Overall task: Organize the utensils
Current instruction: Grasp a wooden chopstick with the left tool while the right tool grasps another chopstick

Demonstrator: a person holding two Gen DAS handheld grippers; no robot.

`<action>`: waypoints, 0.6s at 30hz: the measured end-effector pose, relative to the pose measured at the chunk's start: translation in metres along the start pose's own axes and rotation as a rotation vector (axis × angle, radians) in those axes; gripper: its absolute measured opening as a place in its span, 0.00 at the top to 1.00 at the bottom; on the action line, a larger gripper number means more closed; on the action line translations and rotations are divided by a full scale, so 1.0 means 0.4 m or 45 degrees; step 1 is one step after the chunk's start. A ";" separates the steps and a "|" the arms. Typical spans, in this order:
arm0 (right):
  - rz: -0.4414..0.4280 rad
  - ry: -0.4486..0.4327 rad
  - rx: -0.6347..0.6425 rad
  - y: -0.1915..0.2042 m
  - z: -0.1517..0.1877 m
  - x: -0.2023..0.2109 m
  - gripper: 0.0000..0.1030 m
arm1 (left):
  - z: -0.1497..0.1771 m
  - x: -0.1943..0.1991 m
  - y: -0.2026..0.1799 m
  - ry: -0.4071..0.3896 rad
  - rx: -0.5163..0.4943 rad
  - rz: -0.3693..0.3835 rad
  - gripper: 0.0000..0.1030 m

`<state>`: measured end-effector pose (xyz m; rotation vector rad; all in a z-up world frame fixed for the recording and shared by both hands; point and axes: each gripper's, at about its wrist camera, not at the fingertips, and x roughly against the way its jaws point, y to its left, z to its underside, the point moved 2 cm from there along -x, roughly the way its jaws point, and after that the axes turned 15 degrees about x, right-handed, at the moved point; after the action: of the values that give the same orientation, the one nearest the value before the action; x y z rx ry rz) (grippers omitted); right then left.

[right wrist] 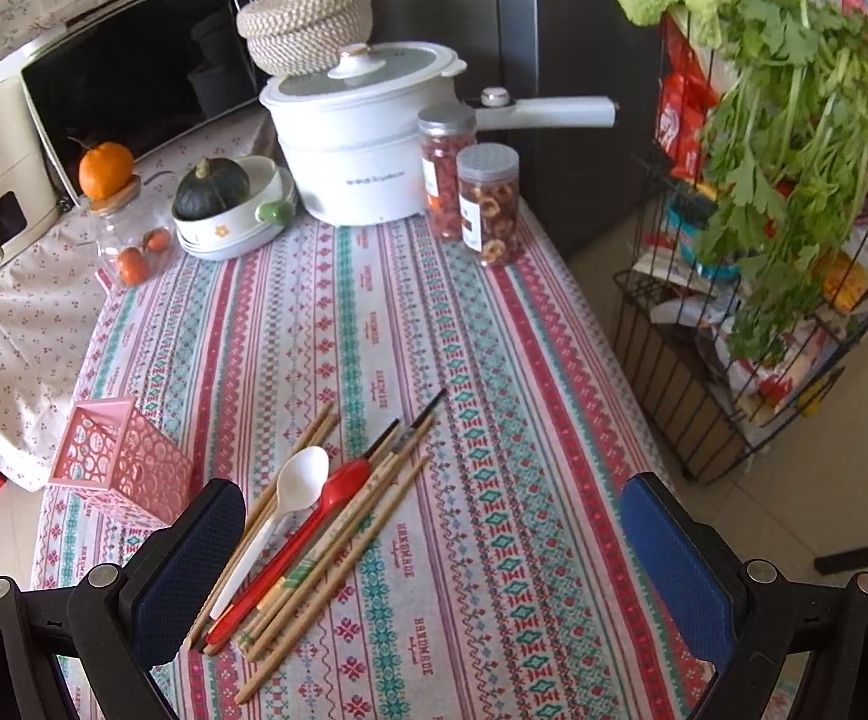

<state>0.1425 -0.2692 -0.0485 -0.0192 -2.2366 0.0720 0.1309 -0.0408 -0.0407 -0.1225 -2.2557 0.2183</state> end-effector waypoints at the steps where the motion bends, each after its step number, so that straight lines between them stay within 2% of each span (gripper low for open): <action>1: -0.012 0.019 -0.012 -0.008 -0.004 -0.025 0.00 | -0.009 -0.028 -0.006 0.044 -0.005 0.010 0.00; 5: -0.051 0.110 -0.058 -0.042 0.005 -0.127 0.00 | -0.036 -0.162 -0.032 0.227 -0.012 0.060 0.02; 8: -0.107 0.224 -0.080 -0.063 0.015 -0.209 0.08 | -0.053 -0.263 -0.068 0.342 -0.021 0.068 0.14; 11: -0.214 0.306 -0.134 -0.076 0.026 -0.281 0.15 | -0.065 -0.359 -0.098 0.436 -0.031 0.054 0.27; 13: -0.250 0.339 -0.150 -0.078 0.032 -0.313 0.17 | -0.073 -0.426 -0.110 0.506 -0.025 0.052 0.42; 18: -0.300 0.383 -0.154 -0.073 0.039 -0.371 0.20 | -0.069 -0.564 -0.128 0.629 -0.029 0.031 0.70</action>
<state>0.2221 -0.3048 -0.1728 0.1582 -1.9252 -0.1832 0.2955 -0.1241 -0.1830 -0.1938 -1.7662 0.1544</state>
